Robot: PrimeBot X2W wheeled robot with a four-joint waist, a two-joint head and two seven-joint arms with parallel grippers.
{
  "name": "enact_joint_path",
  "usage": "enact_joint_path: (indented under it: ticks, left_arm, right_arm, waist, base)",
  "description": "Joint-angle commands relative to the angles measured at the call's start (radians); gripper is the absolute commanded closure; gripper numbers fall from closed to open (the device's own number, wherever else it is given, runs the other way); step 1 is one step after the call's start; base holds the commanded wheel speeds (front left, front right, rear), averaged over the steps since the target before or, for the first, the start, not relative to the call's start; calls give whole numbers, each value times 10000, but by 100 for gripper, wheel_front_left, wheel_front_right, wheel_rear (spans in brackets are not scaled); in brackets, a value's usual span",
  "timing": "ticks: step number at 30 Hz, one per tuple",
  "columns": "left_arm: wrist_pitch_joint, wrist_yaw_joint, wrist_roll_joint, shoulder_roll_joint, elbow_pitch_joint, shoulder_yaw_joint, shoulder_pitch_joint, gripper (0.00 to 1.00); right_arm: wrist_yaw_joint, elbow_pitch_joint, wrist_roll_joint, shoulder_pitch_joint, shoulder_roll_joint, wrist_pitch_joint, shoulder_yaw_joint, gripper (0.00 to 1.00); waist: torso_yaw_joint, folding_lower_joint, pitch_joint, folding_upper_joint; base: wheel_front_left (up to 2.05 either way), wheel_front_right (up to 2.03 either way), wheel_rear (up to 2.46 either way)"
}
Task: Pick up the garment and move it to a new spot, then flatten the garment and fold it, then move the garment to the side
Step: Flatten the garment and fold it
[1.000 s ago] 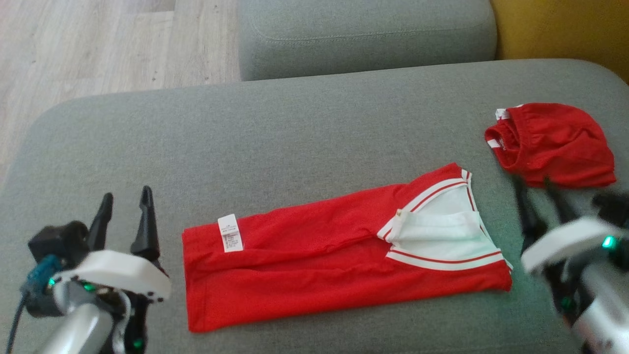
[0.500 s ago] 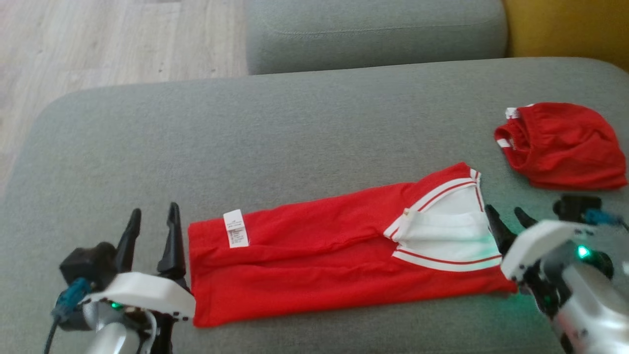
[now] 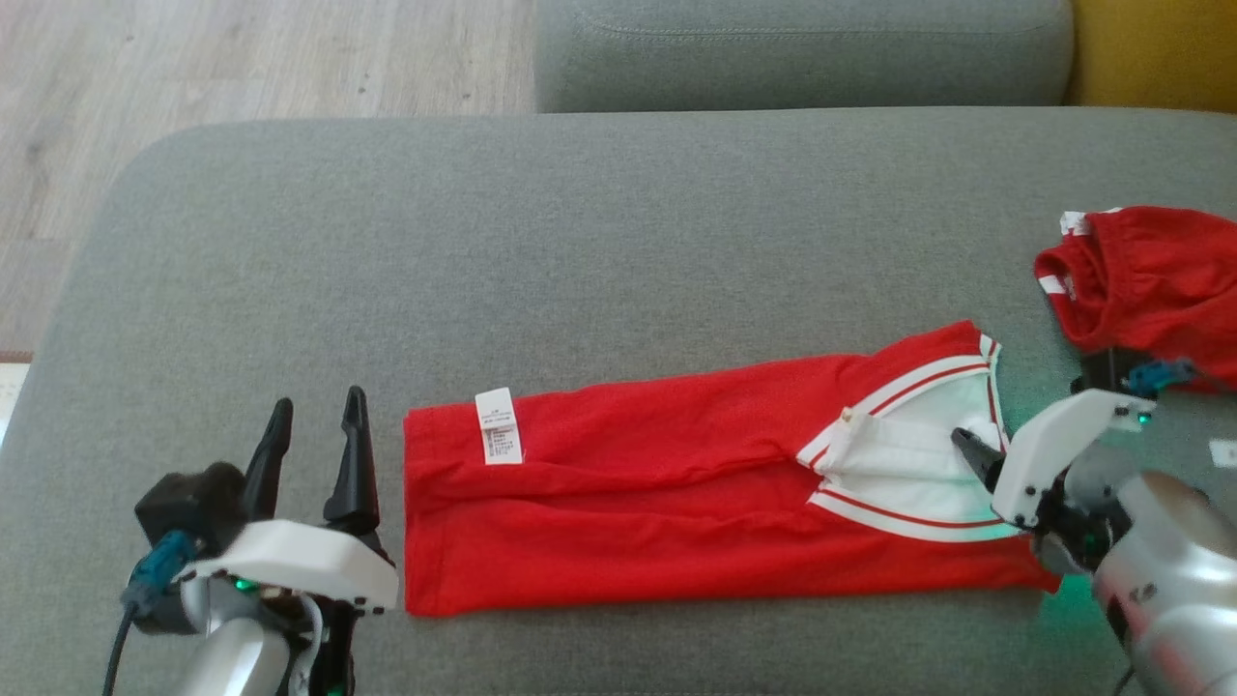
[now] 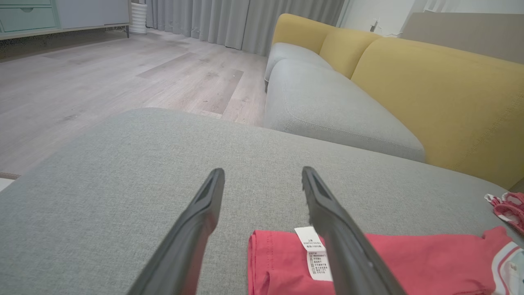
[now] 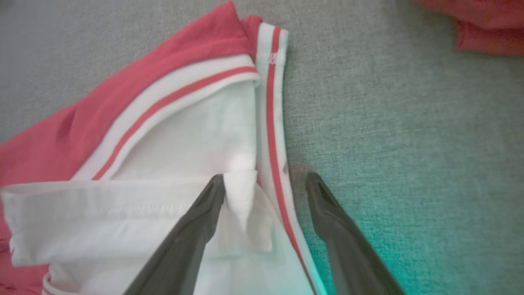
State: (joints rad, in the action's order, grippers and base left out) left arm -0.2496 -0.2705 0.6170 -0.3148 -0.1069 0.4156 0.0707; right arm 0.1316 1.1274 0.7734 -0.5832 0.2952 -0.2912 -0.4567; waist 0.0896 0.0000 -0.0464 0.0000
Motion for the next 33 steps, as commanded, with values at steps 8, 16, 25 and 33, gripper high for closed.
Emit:
enact_joint_path:
  ticks: [8,16,25,33]
  left_arm:
    - [-122,134,-224,-31,69,-487,698,0]
    - [-122,167,-258,2,-12,-616,611,0]
    - [-122,97,-217,-38,-51,-760,351,0]
    - [-105,-7,-260,-145,-221,-725,131,0]
  right_arm:
    - [-9,195,346,-107,-379,-1742,-474,100]
    - [-9,-845,453,-428,283,-251,-449,100]
    - [-9,-1405,29,-879,1332,128,-588,100]
    - [-9,-3877,381,-397,974,126,-894,100]
  waist:
    - [92,0,-110,0]
    - [4,0,-14,0]
    - [-282,0,234,0]
    - [-215,0,432,0]
  base:
    - [0,0,0]
    - [0,0,0]
    - [0,0,0]
    - [0,0,0]
